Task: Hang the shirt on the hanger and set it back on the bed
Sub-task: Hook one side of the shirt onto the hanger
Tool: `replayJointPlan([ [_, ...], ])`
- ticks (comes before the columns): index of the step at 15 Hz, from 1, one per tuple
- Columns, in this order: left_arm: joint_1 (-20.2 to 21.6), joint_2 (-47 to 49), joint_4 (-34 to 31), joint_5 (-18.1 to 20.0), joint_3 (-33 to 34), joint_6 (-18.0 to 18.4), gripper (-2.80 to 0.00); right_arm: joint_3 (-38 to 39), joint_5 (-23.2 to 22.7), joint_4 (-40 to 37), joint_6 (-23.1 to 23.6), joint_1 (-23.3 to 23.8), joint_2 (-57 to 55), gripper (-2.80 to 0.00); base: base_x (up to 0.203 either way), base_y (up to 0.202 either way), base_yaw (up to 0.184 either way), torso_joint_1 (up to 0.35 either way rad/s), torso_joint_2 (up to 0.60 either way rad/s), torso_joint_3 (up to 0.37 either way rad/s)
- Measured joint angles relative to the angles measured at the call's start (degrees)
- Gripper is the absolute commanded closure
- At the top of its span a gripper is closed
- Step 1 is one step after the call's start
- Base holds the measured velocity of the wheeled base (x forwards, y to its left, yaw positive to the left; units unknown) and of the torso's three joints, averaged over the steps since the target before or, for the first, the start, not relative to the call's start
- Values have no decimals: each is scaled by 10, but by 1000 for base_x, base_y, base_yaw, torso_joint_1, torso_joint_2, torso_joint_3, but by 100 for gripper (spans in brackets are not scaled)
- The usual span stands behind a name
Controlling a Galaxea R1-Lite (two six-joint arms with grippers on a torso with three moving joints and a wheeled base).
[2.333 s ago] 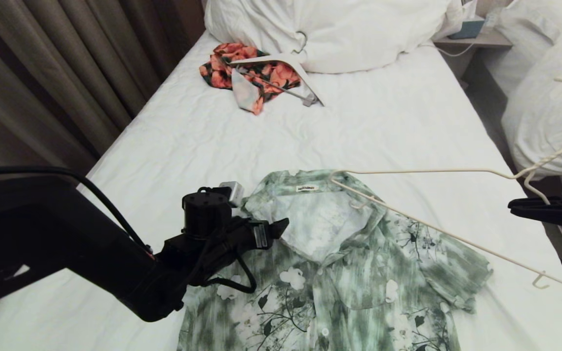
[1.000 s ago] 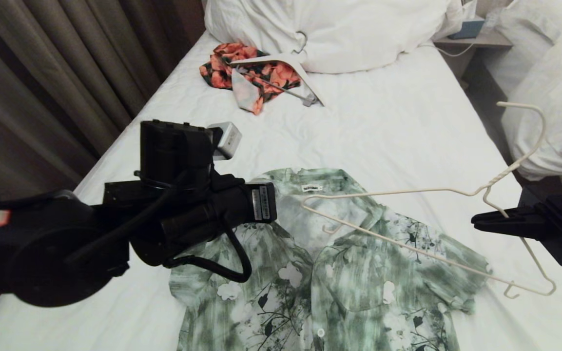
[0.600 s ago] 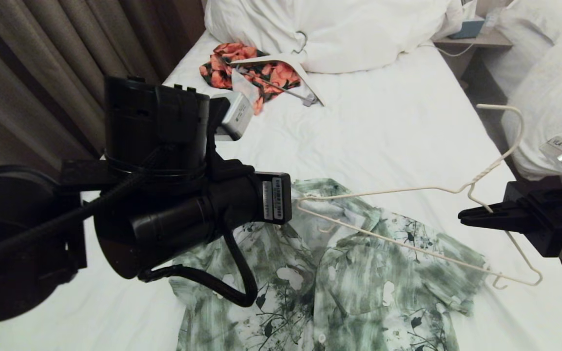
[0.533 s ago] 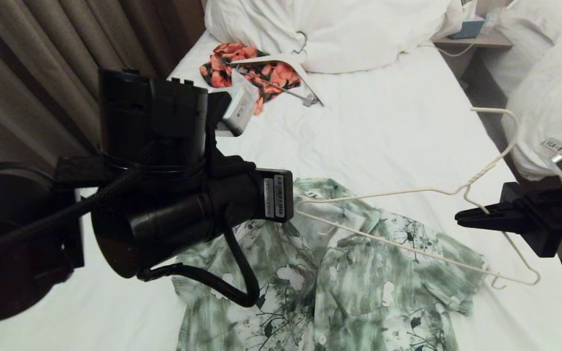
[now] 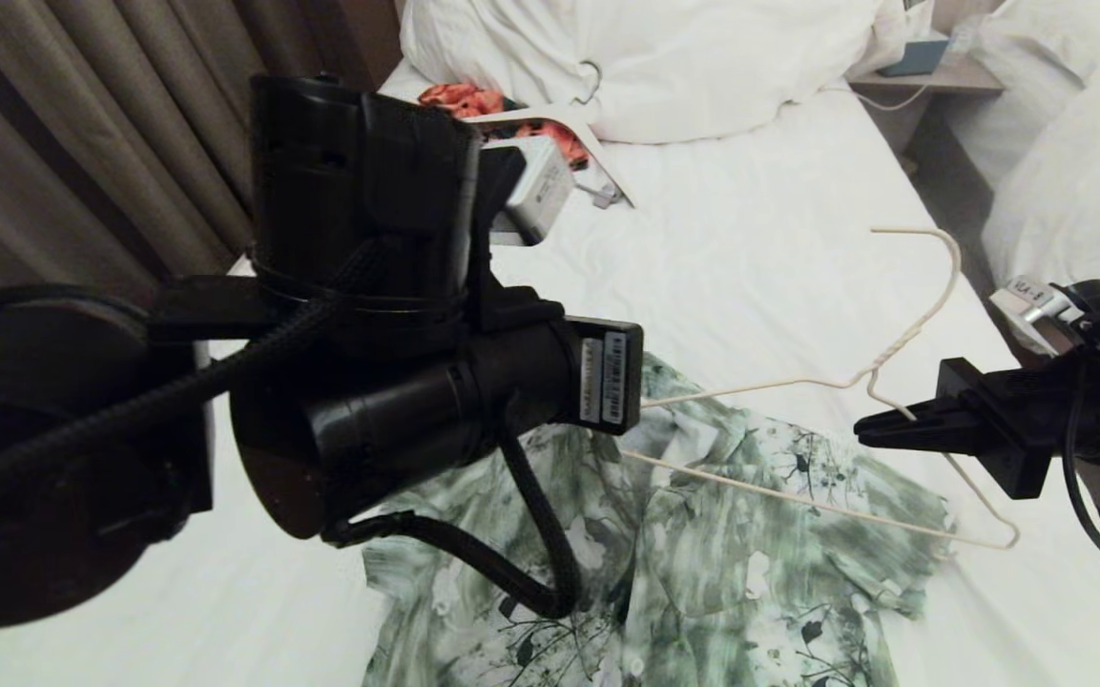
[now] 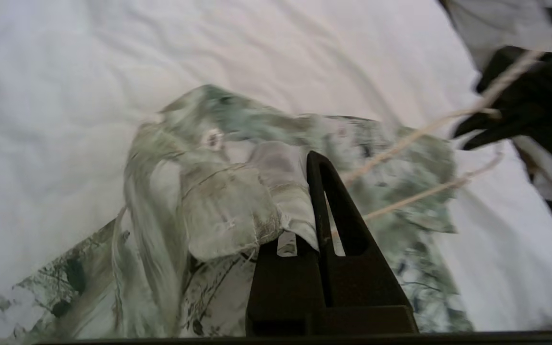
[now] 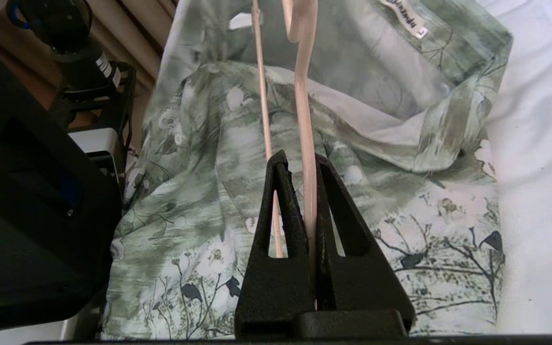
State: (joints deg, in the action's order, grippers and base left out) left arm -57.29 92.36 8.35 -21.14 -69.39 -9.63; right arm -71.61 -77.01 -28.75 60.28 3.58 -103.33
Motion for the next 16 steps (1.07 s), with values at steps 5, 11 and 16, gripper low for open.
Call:
replayJointPlan([
  [5,-74,67,-25,-14,-100,21,0,6,-3,0,2,-8,18,0,0,0,0,0,0,0],
  [11,-109,130,-24,-12,-171,60,0,22,-8,1,3,-34,50,0,0,0,0,0,0,0],
  [16,-177,142,-19,-22,-180,62,0,25,-11,1,3,-55,58,0,0,0,0,0,0,0],
])
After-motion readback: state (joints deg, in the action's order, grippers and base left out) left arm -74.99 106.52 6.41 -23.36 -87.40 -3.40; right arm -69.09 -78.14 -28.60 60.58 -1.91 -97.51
